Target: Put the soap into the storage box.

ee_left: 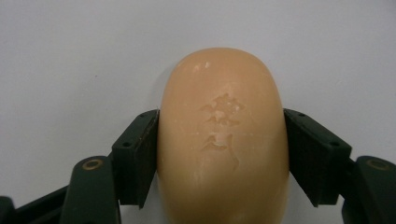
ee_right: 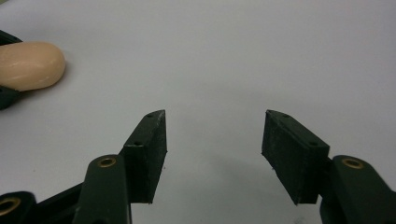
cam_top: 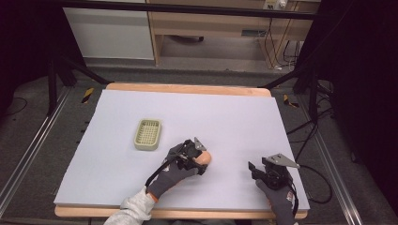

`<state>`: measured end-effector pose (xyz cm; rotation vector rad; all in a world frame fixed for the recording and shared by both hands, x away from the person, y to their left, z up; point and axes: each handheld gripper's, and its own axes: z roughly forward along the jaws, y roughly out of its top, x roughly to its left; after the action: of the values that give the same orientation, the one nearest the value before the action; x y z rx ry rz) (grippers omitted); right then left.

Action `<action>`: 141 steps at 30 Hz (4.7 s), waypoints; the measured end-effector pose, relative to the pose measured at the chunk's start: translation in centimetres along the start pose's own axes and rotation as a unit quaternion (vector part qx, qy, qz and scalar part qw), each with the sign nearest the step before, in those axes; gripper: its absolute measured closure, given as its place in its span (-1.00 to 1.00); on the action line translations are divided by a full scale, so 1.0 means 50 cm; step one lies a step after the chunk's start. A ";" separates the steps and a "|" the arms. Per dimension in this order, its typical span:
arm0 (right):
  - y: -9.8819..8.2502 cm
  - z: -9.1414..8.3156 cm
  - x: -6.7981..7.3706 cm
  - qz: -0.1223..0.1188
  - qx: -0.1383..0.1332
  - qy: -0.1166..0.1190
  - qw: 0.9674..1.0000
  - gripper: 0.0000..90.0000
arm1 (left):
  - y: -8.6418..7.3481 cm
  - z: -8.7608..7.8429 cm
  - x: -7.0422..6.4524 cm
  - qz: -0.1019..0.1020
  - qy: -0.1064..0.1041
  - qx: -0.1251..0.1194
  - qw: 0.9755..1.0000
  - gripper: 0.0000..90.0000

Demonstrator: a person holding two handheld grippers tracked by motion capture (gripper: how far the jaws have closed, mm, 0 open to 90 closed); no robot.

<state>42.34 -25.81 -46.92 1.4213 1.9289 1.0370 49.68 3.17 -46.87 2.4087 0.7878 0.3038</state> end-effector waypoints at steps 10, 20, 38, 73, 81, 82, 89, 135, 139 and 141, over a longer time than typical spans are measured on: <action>0.000 0.000 -0.001 -0.001 0.001 0.000 1.000 -0.10 | 0.001 0.000 -0.002 -0.001 0.003 0.000 1.000 -0.30; 0.000 0.000 -0.002 0.001 0.000 0.001 1.000 -0.10 | 0.007 -0.016 -0.002 0.006 0.002 0.000 1.000 -0.30; 0.000 0.000 -0.002 0.002 -0.001 -0.001 1.000 -0.11 | -0.013 -0.092 0.020 -0.007 0.012 -0.027 1.000 -0.30; -0.003 -0.002 -0.006 0.003 -0.003 -0.004 1.000 -0.15 | -0.089 -0.170 0.087 -0.063 0.038 -0.051 0.996 -0.29; -0.004 -0.003 -0.006 0.005 -0.003 -0.004 1.000 -0.16 | -0.096 -0.204 0.115 -0.079 0.053 -0.069 0.993 -0.30; -0.004 -0.003 -0.006 0.005 -0.003 -0.004 1.000 -0.16 | -0.097 -0.207 0.118 -0.082 0.056 -0.070 0.993 -0.30; -0.004 -0.002 -0.006 0.003 -0.003 -0.004 1.000 -0.16 | -0.104 -0.224 0.141 -0.097 0.069 -0.077 0.990 -0.29; -0.001 0.001 -0.003 0.004 -0.003 -0.002 1.000 -0.15 | -0.117 -0.215 0.252 -0.164 0.126 -0.080 0.975 -0.29; -0.001 0.002 -0.003 0.004 -0.002 -0.002 1.000 -0.15 | -0.118 -0.208 0.259 -0.168 0.128 -0.081 0.974 -0.29; -0.001 0.002 -0.003 0.004 -0.003 -0.002 1.000 -0.15 | -0.119 -0.206 0.263 -0.170 0.128 -0.080 0.974 -0.29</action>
<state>42.44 -25.95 -47.02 1.4291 1.9180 1.0423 53.53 19.67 -41.63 2.0628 1.2234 0.5247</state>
